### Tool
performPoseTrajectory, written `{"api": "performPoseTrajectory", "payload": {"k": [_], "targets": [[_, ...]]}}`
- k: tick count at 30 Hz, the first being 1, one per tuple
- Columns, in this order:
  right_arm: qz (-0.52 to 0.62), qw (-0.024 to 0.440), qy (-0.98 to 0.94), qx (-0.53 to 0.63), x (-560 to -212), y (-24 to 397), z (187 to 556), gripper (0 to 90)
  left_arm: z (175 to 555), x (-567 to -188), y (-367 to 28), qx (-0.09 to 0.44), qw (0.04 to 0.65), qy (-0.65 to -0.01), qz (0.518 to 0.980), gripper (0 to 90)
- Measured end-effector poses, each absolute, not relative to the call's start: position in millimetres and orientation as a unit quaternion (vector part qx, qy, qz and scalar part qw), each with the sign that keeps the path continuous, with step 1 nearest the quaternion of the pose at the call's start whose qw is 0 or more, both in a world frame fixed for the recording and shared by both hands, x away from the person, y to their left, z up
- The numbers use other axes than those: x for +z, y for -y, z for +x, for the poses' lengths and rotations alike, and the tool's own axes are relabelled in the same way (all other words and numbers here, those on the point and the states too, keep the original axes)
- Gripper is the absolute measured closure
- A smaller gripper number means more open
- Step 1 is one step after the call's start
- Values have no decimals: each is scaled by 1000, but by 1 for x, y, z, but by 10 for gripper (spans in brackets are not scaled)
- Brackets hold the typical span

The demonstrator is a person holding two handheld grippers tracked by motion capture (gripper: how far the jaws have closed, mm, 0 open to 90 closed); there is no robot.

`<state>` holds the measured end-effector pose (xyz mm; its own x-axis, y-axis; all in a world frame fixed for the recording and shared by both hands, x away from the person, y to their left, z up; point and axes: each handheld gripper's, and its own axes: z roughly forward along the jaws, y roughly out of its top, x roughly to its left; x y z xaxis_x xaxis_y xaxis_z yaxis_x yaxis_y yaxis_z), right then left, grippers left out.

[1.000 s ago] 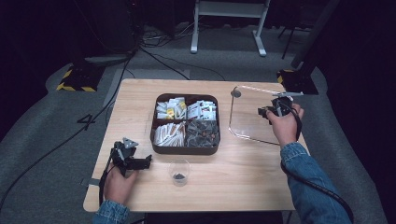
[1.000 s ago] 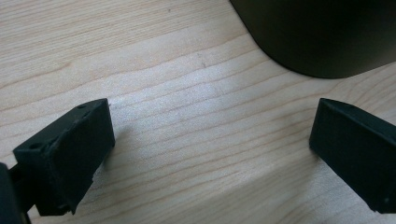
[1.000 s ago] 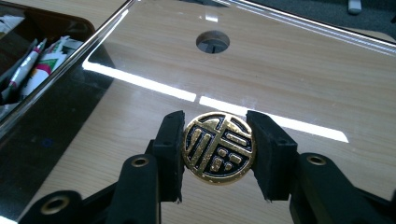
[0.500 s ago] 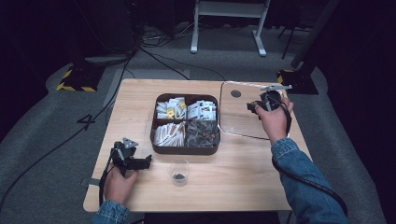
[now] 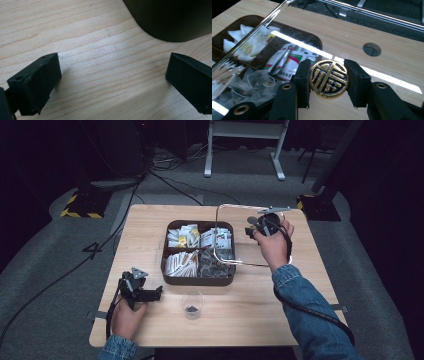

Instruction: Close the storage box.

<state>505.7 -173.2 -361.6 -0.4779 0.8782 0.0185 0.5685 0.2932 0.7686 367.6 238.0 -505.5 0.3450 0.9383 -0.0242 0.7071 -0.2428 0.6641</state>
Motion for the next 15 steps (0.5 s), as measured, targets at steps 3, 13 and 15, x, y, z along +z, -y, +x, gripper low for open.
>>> {"api": "performPoseTrajectory", "payload": {"k": [3, 13, 15], "targets": [[460, 208, -781, 369, -361, 161, 505, 589, 368, -505, -238, 194, 298, -538, 764, 4], [449, 206, -786, 371, -358, 129, 502, 588, 368, -505, -238, 194, 297, -538, 765, 4], [446, 206, -788, 371, -358, 123, 502, 589, 368, -505, -238, 194, 297, -538, 765, 4]]}}
